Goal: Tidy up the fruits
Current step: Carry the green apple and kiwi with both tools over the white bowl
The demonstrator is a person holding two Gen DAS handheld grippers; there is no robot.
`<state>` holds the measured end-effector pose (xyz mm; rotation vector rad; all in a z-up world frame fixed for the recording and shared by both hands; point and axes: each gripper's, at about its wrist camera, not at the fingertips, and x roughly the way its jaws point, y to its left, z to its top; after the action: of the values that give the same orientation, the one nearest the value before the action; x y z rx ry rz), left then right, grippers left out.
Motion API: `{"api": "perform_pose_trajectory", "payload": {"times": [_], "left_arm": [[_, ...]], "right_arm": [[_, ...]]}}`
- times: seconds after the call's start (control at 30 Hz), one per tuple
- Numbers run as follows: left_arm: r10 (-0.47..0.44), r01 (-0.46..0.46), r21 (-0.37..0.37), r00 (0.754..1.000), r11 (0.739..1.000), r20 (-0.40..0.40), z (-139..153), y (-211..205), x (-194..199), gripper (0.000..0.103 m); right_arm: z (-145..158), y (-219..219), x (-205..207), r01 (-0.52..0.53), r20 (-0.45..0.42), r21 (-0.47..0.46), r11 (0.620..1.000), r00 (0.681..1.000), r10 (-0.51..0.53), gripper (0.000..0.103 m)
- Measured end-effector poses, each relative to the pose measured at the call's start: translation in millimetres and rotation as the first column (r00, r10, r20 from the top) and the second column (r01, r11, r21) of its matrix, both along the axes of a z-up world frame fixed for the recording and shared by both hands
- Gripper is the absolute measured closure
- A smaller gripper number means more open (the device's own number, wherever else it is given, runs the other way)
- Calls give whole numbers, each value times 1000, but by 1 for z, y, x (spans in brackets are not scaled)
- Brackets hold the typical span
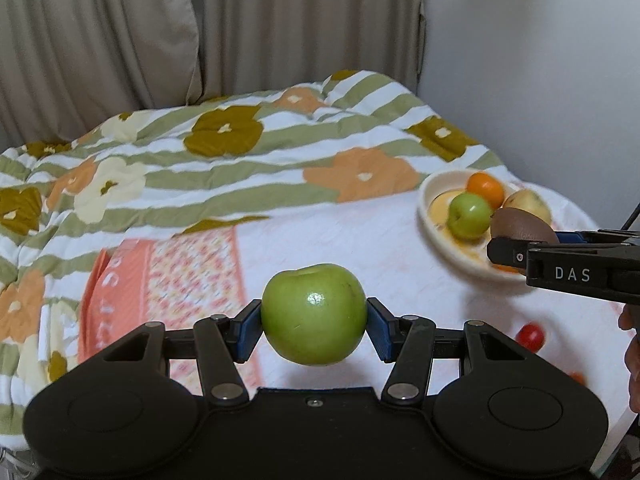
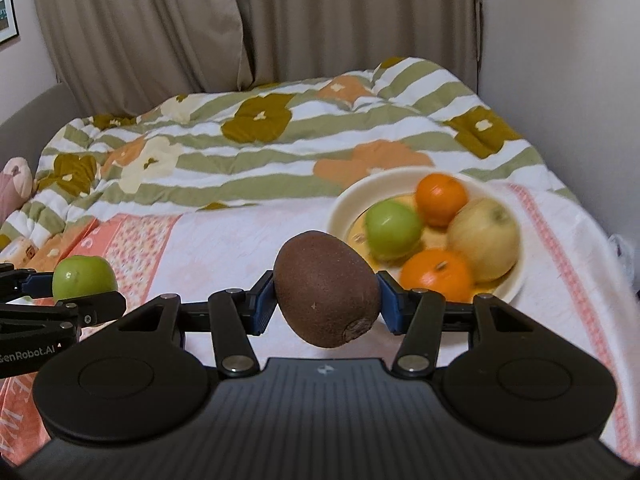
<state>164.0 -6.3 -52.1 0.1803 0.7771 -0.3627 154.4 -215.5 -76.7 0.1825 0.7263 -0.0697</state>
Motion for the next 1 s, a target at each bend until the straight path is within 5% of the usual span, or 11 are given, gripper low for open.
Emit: {"api": "perform_pose_trajectory", "payload": {"times": [0.47, 1.0], "left_arm": [[-25, 26, -30, 999, 999, 24, 16, -106, 36, 44], [-28, 28, -3, 1000, 1000, -4, -19, -200, 114, 44]], "right_arm": [[26, -112, 41, -30, 26, -23, 999, 999, 30, 35], [-6, -193, 97, -84, 4, -2, 996, 996, 84, 35]]}}
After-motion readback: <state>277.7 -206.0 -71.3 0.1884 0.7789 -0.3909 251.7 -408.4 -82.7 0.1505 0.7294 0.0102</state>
